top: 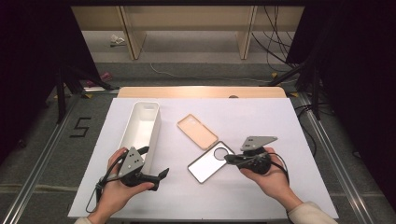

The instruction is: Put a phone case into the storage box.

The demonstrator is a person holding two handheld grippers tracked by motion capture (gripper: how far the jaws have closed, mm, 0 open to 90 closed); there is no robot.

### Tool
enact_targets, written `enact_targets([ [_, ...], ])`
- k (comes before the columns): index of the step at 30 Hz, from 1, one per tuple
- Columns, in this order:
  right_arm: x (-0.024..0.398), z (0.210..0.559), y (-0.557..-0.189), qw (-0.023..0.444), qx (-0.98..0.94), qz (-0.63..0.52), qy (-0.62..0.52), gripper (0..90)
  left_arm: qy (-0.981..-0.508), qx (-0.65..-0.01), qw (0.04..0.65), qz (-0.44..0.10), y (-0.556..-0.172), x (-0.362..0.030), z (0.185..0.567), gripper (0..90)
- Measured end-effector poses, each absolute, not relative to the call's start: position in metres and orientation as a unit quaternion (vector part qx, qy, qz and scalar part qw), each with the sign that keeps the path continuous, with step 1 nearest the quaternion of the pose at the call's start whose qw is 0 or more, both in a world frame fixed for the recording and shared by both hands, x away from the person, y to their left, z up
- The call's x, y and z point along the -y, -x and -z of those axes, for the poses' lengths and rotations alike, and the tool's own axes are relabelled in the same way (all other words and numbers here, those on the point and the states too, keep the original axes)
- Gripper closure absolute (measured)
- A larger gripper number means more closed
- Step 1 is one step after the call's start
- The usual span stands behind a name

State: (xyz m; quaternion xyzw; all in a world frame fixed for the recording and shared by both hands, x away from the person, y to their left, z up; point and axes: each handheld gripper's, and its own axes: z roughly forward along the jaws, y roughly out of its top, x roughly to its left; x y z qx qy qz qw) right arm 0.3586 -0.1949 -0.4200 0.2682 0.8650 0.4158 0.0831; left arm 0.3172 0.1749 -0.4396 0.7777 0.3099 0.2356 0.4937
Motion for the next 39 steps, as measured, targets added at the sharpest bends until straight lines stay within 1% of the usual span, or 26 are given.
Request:
enact_targets([
  [2, 0.176, 0.425, -0.359, 0.066, -0.879, -0.392, -0.261, 90.0, -0.778, -0.308, 0.494, -0.236, -0.317, -0.175, 0.439, 1.0],
  [7, 0.151, 0.432, -0.366, 0.042, -0.892, -0.366, -0.261, 90.0, -0.777, -0.308, 0.495, -0.235, -0.317, -0.175, 0.439, 1.1],
  [19, 0.117, 0.454, -0.380, 0.018, -0.920, -0.287, -0.267, 90.0, -0.778, -0.306, 0.497, -0.233, -0.317, -0.175, 0.439, 1.1],
  [29, 0.116, 0.464, -0.385, 0.013, -0.927, -0.244, -0.286, 90.0, -0.779, -0.305, 0.497, -0.231, -0.317, -0.174, 0.440, 1.1],
  [39, 0.118, 0.465, -0.386, 0.003, -0.929, -0.228, -0.291, 90.0, -0.779, -0.304, 0.497, -0.230, -0.316, -0.173, 0.440, 1.1],
])
